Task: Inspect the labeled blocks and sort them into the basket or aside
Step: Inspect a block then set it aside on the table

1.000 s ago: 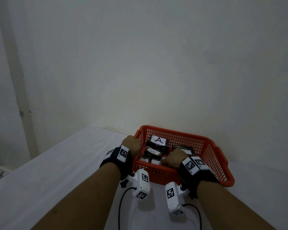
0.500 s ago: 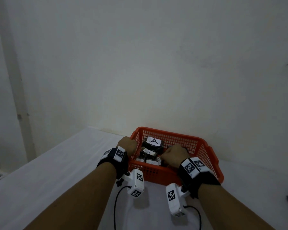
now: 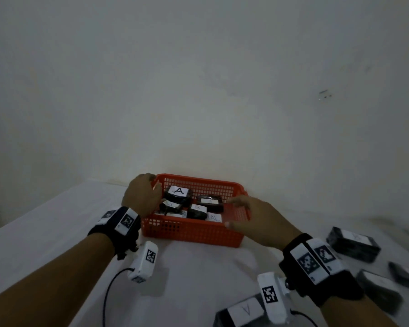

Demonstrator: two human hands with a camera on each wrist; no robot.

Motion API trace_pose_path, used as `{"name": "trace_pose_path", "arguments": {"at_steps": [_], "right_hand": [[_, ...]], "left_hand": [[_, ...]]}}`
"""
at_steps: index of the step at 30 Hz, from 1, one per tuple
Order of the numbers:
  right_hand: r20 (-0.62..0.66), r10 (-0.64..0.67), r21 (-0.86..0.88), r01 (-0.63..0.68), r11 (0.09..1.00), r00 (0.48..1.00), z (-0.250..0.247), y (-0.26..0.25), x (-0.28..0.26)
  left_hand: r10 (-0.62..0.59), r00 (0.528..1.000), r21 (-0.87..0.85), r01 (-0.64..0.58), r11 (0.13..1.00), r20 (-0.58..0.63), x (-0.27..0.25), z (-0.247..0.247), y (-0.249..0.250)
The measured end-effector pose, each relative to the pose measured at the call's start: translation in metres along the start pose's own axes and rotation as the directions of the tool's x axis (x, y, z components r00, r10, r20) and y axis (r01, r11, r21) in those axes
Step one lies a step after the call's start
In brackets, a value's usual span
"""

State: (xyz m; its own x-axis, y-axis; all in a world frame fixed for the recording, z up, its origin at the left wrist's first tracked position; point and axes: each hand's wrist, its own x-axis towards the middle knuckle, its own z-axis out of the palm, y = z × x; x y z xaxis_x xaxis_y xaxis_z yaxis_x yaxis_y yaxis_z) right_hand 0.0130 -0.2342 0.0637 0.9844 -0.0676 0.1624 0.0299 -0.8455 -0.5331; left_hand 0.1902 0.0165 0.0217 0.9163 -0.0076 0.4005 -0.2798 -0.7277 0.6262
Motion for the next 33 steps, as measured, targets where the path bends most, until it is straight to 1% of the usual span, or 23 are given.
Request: {"name": "trace_pose_path", "arguments": {"at_steps": [3,5,7,9,11,14,15,17,19,21,24,27,28,30,33], "right_hand": [[0.062,-0.032,-0.004,0.032,0.999,0.998,-0.005,0.014,-0.041],[0.113,-0.036,-0.042,0.041,0.998,0.993,-0.005,0.027,-0.062],[0.166,-0.02,-0.075,0.033,0.997,0.986,-0.002,0.04,-0.077],[0.21,-0.003,-0.092,0.023,0.996,0.978,0.003,0.05,-0.088],[0.226,-0.002,-0.099,0.025,0.995,0.974,0.009,0.056,-0.097],[0.274,0.019,-0.14,0.021,0.99,0.961,0.016,0.061,-0.107],[0.295,0.033,-0.156,0.015,0.988,0.955,0.018,0.062,-0.11],[0.325,0.047,-0.175,0.011,0.985,0.945,0.021,0.063,-0.114],[0.34,0.048,-0.194,0.02,0.981,0.939,0.024,0.063,-0.116],[0.354,0.053,-0.212,0.025,0.977,0.934,0.027,0.063,-0.117],[0.338,0.045,-0.192,0.022,0.981,0.94,0.027,0.066,-0.117],[0.328,0.059,-0.116,-0.022,0.993,0.943,0.026,0.073,-0.115],[0.329,0.058,-0.091,-0.03,0.995,0.942,0.025,0.076,-0.114],[0.304,0.045,-0.017,-0.042,0.999,0.951,0.024,0.082,-0.112],[0.187,0.032,0.146,-0.06,0.987,0.982,0.023,0.092,-0.105]], "left_hand": [[0.172,0.985,0.003,-0.172,0.985,0.028,-0.049,-0.003,0.026],[0.244,0.964,-0.048,-0.241,0.969,0.102,-0.083,-0.005,0.041],[0.31,0.922,-0.134,-0.285,0.949,0.231,-0.113,-0.007,0.053],[0.364,0.862,-0.144,-0.335,0.931,0.353,-0.139,-0.006,0.063],[0.371,0.82,-0.104,-0.364,0.926,0.436,-0.162,-0.001,0.071],[0.299,0.797,0.019,-0.362,0.932,0.525,-0.189,0.005,0.079],[0.276,0.78,0.048,-0.364,0.93,0.562,-0.197,0.007,0.08],[0.232,0.737,0.082,-0.363,0.928,0.635,-0.213,0.011,0.084],[0.202,0.702,0.102,-0.365,0.925,0.682,-0.224,0.016,0.085],[0.211,0.678,0.093,-0.383,0.919,0.704,-0.23,0.02,0.087],[0.228,0.667,0.067,-0.386,0.92,0.71,-0.232,0.021,0.089],[0.226,0.656,0.044,-0.368,0.929,0.72,-0.227,0.02,0.088],[0.231,0.66,0.021,-0.351,0.936,0.715,-0.223,0.019,0.087],[0.237,0.682,-0.045,-0.287,0.957,0.692,-0.215,0.018,0.083],[0.247,0.727,-0.179,-0.171,0.969,0.641,-0.202,0.018,0.08]]}}
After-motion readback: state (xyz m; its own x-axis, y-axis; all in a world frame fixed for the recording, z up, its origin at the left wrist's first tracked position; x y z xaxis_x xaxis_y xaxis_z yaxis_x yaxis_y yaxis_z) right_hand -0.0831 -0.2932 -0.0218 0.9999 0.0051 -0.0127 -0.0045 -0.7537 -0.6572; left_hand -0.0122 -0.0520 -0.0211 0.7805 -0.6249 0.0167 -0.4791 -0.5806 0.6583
